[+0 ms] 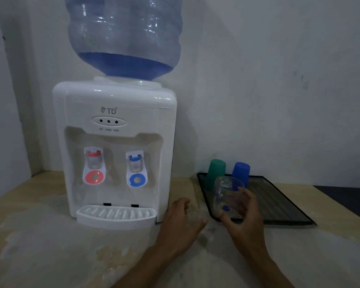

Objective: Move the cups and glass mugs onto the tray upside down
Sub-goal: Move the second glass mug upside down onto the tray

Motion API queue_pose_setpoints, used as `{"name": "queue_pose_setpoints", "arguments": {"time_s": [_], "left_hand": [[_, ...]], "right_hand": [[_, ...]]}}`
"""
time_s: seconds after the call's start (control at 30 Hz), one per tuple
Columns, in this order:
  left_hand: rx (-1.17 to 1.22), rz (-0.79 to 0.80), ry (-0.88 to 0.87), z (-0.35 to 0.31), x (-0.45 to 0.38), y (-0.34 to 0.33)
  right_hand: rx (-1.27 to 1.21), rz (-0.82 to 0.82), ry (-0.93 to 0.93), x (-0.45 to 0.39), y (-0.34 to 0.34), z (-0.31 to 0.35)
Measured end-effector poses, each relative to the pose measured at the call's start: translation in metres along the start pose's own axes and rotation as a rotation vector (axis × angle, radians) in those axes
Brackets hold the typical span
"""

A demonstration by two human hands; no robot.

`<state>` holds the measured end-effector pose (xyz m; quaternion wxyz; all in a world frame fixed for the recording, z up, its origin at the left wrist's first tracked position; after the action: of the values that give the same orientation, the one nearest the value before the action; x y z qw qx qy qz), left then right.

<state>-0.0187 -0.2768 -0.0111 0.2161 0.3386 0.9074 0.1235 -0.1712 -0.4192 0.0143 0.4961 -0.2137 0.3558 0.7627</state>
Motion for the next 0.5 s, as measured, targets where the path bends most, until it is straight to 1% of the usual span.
{"name": "queue_pose_setpoints", "arguments": {"time_s": [0.13,0.23,0.4,0.5], "left_hand": [[-0.183,0.083,-0.123,-0.006,0.004,-0.010],[-0.285,0.124,-0.179,-0.007,0.006,-0.016],[-0.394,0.154,-0.228,-0.006,0.006,-0.023],[-0.423,0.164,-0.229,-0.004,0.006,-0.025]], "right_hand": [[0.017,-0.017,-0.022,0.000,0.001,-0.005],[0.005,-0.038,-0.048,0.000,0.002,-0.009],[-0.008,-0.045,-0.104,-0.001,0.004,-0.015],[-0.016,-0.053,-0.131,-0.001,0.005,-0.019]]}}
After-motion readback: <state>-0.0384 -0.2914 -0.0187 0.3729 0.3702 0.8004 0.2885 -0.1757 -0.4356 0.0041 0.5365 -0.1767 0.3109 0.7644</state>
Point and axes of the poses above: each hand's wrist, its own x-axis away from the middle knuckle, its own y-axis out of the back of the hand, z = x × y, the point moved 8 cm from there along -x, towards the middle knuckle, and after that the axes turned 11 degrees about x, right-handed, at the moved point
